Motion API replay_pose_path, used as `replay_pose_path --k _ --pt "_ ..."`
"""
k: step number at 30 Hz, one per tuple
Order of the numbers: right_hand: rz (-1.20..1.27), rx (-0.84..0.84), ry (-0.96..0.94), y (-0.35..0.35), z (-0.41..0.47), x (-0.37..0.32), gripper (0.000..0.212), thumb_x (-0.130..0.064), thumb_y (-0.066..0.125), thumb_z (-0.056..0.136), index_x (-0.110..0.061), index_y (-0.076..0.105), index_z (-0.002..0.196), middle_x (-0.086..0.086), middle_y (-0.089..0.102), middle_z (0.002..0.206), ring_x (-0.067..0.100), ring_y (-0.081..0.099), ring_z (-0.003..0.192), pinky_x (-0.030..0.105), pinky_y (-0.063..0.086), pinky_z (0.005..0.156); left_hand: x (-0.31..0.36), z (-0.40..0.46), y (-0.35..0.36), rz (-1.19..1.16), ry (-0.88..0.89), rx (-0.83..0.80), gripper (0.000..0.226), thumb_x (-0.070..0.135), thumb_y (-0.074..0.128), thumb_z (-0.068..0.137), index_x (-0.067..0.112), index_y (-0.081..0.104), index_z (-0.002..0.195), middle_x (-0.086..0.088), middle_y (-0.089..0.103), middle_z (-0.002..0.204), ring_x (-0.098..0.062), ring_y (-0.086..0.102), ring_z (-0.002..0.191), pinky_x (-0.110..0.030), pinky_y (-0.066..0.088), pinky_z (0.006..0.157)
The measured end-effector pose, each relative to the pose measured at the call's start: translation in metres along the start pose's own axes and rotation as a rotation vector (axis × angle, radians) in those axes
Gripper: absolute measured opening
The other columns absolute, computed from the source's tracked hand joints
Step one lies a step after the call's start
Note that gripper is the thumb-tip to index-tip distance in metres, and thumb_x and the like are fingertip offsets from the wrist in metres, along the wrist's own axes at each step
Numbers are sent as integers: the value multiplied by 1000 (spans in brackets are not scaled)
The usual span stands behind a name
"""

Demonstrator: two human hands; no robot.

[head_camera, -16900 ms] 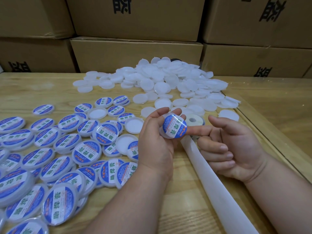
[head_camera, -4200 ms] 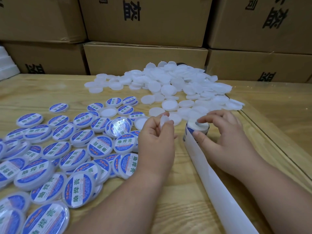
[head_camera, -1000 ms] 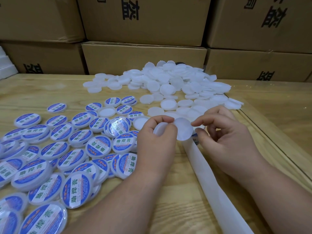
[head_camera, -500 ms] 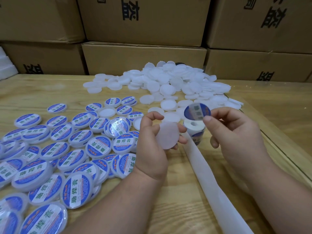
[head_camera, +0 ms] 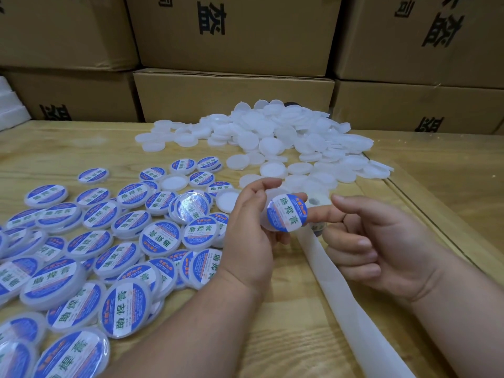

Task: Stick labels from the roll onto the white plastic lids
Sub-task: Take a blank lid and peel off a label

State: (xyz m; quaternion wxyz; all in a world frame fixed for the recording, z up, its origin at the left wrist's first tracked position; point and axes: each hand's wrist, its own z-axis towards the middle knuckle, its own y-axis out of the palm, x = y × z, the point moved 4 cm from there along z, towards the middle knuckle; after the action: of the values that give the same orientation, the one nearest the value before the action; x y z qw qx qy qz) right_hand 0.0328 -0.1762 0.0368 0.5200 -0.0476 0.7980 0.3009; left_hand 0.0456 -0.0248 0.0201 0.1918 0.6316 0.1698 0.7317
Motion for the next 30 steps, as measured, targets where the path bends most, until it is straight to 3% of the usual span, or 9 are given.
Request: replay_pose_path --k 5,10,21,24,28,30 --pt "21 -17 9 0 0 0 61 -42 88 62 -4 76 108 -5 32 44 6 26 34 13 28 32 -1 -1 0 44 14 -33 37 35 37 85 22 59 111 -17 77 103 -27 70 80 -31 35 54" --pt "3 43 9 -1 0 -2 53 -41 68 74 -2 75 110 -4 29 42 7 23 33 13 25 33 0 0 0 59 5 -35 31 30 41 81 20 62 102 -16 76 101 -27 68 71 -30 35 52" --pt "24 15 21 -1 0 -1 60 -42 73 71 2 73 113 -5 30 41 6 24 33 13 26 33 1 -3 2 179 26 -19 19 40 49 91 41 68 88 -4 79 99 -17 72 76 -27 41 56" --pt "33 -1 15 0 0 -1 60 -42 78 68 0 74 111 -5 30 41 6 25 33 13 27 33 0 -4 3 243 50 6 19 41 47 100 41 65 92 2 79 97 -13 72 76 -27 43 58" --pt "36 1 21 -1 -2 -1 58 -41 70 74 1 74 113 -4 30 40 7 24 33 13 26 33 -2 -4 2 255 54 36 13 26 47 107 30 60 107 4 79 94 -8 72 69 -14 46 52" --pt "36 -44 15 0 -3 -2 64 -42 80 70 1 72 117 -4 33 40 7 24 35 13 27 33 -3 -4 1 274 62 37 12 22 51 106 31 58 110 7 79 97 -7 73 72 -11 47 55"
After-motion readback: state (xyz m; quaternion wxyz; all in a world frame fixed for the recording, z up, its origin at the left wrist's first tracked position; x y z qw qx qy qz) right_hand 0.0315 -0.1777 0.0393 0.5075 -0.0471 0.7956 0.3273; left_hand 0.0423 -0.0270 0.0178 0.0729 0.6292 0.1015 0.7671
